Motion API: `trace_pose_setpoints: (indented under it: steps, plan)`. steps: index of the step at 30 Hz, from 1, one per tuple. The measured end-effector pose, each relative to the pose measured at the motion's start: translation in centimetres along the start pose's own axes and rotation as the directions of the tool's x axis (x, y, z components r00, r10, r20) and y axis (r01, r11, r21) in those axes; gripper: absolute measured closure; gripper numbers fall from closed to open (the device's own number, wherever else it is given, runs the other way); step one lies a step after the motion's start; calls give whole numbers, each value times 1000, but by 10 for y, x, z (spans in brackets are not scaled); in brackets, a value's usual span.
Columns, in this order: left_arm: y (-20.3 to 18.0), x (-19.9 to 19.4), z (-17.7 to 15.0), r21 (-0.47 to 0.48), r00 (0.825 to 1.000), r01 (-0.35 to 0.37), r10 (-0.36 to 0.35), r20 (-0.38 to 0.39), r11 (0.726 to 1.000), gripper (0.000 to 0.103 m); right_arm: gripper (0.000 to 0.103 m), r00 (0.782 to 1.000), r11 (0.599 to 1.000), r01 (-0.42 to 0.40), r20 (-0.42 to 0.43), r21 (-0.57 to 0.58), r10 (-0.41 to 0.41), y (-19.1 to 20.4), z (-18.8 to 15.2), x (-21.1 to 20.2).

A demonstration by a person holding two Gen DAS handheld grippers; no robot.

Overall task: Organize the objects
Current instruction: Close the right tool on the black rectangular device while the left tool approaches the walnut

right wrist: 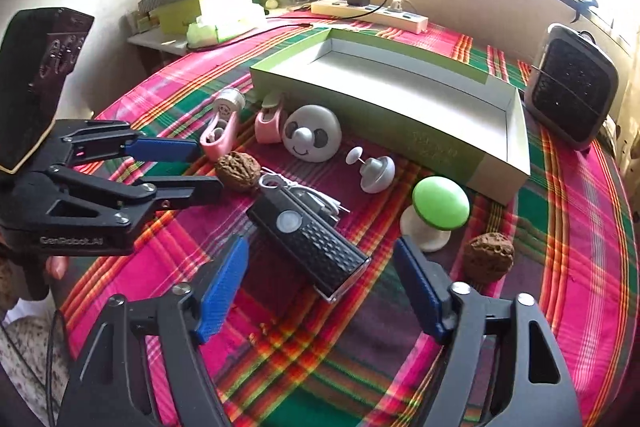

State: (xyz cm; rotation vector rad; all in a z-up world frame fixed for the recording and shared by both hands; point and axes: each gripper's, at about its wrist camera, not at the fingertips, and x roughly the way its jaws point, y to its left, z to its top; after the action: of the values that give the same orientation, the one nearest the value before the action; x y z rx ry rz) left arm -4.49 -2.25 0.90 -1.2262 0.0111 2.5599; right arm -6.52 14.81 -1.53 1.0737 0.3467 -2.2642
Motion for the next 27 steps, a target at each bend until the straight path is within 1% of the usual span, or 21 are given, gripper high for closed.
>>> trace_pose_setpoints:
  steps: [4,8,10,15,20,22,25,27]
  plan:
    - [-5,1,4,16,1000,14,-14,2,1000,54,39,1000,1000,-12,-20,-21,11,1,0,4]
    - [-9,4,9,40,999,32,-32,-1,999,54,44,999,999,-34,-21,-35,33,3,1,5]
    - [-9,7,11,43,999,32,-31,-9,999,54,50,999,999,-31,-26,-39,30,3,1,8]
    - [-11,9,15,58,999,33,-32,-11,998,54,58,998,998,-53,-21,-42,52,1,1,7]
    - [-6,14,15,32,999,30,-30,-25,999,54,67,998,997,-67,-14,-39,67,0,-3,3]
    - [-5,15,14,26,999,38,-37,-33,999,54,72,997,997,-71,-12,-37,70,1,-4,2]
    - [-7,16,13,31,998,36,-35,-43,999,54,73,999,998,-52,-15,-28,52,2,-6,-1]
    - [-8,16,12,31,999,34,-32,-41,999,54,74,998,998,-61,-9,-28,61,3,-9,-5]
